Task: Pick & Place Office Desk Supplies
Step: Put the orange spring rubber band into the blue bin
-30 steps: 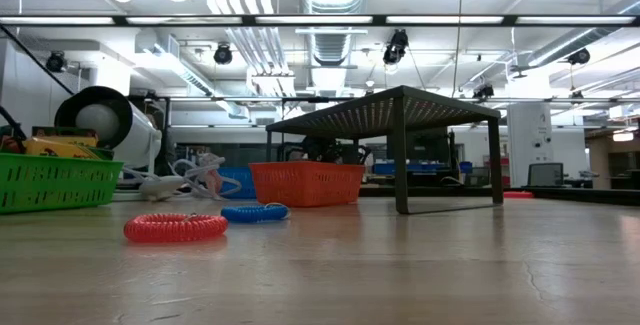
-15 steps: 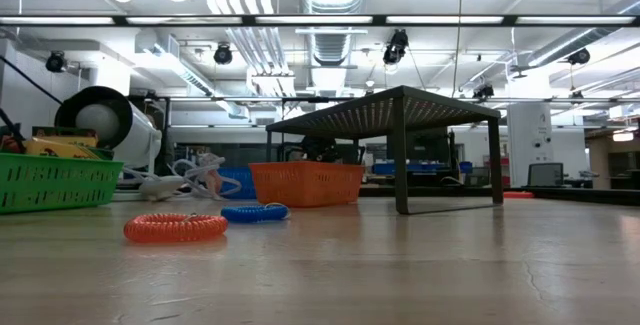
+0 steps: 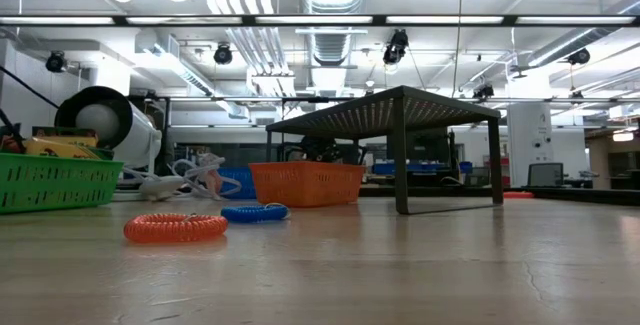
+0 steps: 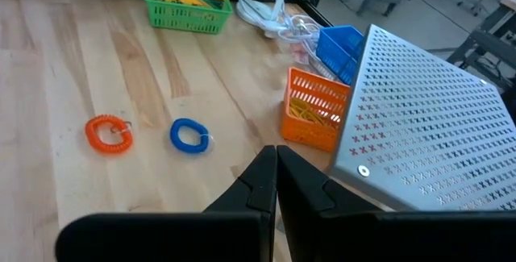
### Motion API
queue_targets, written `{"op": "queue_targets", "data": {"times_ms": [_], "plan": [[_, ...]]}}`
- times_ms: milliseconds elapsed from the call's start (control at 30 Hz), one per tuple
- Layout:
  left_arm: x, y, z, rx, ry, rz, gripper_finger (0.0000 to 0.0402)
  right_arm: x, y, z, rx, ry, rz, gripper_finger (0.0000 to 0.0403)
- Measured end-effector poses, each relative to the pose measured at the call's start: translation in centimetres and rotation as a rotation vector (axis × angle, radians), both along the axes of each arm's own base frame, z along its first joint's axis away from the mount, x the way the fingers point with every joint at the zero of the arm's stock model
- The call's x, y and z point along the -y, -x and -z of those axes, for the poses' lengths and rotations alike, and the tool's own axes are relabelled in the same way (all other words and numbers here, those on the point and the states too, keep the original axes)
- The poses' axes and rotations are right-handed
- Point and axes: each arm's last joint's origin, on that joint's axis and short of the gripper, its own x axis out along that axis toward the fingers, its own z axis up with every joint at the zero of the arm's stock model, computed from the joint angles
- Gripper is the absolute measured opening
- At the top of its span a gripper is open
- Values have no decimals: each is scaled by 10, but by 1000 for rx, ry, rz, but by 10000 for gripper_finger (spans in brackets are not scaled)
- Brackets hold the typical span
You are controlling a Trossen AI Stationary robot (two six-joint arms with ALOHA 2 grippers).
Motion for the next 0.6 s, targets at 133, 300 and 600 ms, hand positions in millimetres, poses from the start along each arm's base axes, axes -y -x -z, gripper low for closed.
{"op": "queue_targets", "data": {"times_ms": [133,300,600], "plan": [[0,0,0,0,0,0,74,0,0,-1,-1,3,-2,8],[0,0,0,-3,-3,-10,74,0,0,-1,-6,10,-7,8],[-1,0,4,-35,-16,-11,74,0,0,-1,-7,8,-7,8]]}}
